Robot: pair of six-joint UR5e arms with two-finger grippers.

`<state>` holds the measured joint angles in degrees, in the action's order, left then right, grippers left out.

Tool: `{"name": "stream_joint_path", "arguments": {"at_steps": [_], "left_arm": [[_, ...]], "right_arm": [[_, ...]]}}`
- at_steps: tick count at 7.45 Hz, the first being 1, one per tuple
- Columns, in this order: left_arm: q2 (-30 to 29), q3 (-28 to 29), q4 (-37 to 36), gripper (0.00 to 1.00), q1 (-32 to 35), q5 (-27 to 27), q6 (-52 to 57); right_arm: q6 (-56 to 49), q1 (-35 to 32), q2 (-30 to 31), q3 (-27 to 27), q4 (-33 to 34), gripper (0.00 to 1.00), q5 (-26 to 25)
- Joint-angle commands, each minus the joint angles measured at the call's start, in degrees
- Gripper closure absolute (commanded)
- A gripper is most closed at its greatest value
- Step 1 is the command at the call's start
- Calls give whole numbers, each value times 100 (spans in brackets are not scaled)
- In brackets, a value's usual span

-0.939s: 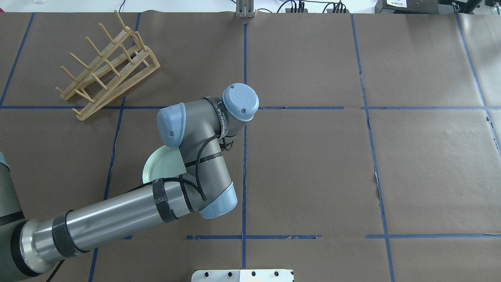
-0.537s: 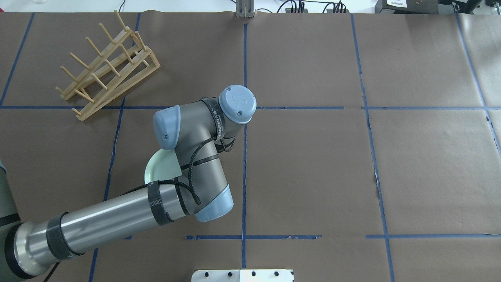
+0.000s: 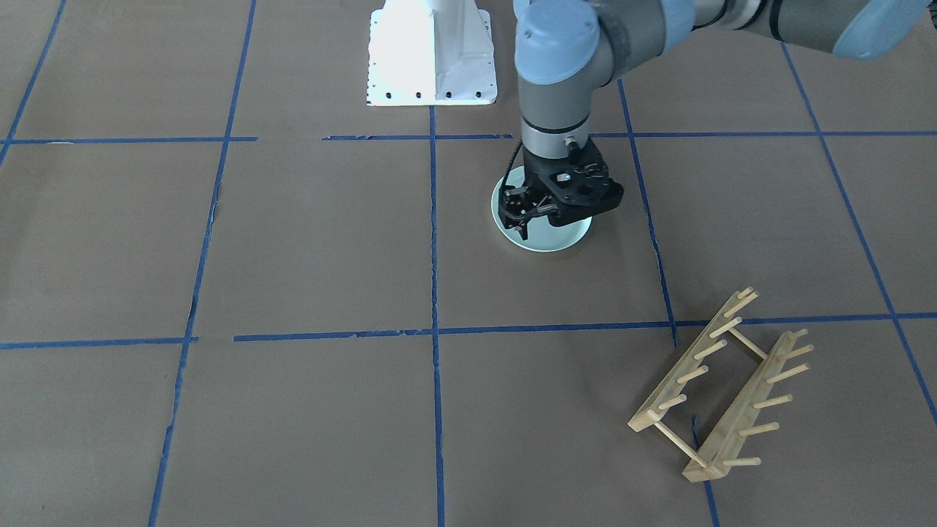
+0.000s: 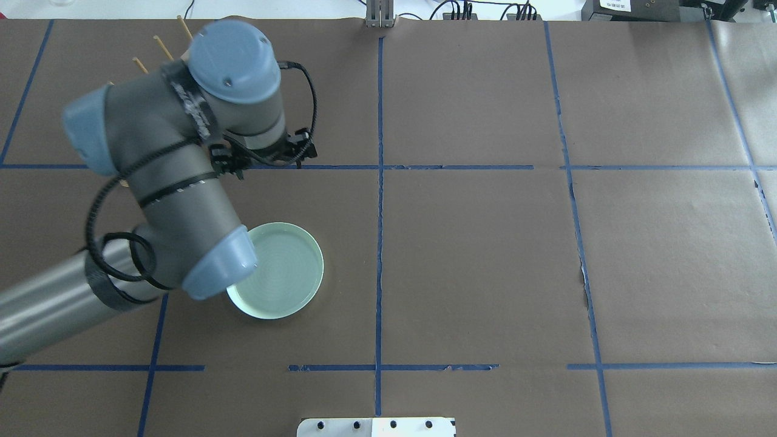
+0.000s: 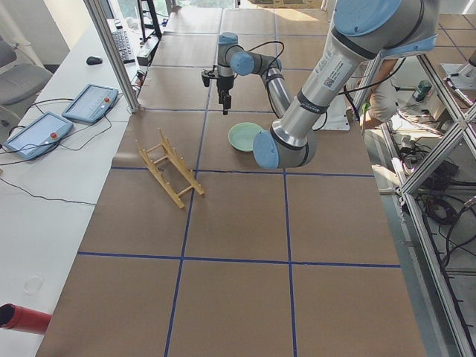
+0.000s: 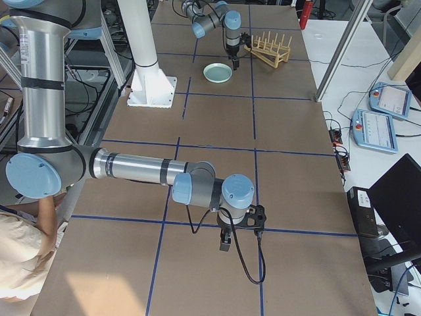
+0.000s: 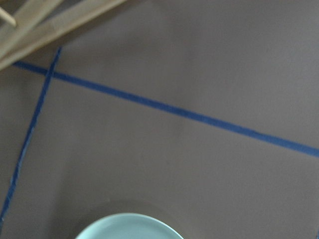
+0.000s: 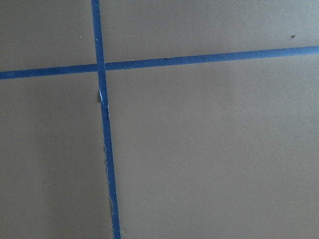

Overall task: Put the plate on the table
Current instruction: 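Open the left gripper and withdraw the left arm from the plate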

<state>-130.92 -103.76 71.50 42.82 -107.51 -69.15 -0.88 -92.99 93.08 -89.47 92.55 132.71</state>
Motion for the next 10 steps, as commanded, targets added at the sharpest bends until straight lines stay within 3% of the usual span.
{"name": "stream_joint_path", "arguments": {"at_steps": [1, 2, 4, 6, 8, 10], "left_arm": [[827, -338, 109, 0, 1826, -1153, 2962], [1310, -173, 197, 0, 2731, -1611, 4596], [2347, 511, 398, 0, 4306, -1905, 7431], [3069, 1408, 1336, 0, 4884, -2413, 7970], [3677, 1524, 1481, 0, 4868, -2398, 7970], [3758, 1490, 1420, 0, 5025, -2755, 7953]], "right_arm": [[0, 0, 0, 8, 0, 0, 0], [0, 0, 0, 8, 0, 0, 0], [0, 0, 0, 8, 0, 0, 0], [0, 0, 0, 0, 0, 0, 0], [0, 0, 0, 0, 0, 0, 0], [0, 0, 0, 8, 0, 0, 0]]}}
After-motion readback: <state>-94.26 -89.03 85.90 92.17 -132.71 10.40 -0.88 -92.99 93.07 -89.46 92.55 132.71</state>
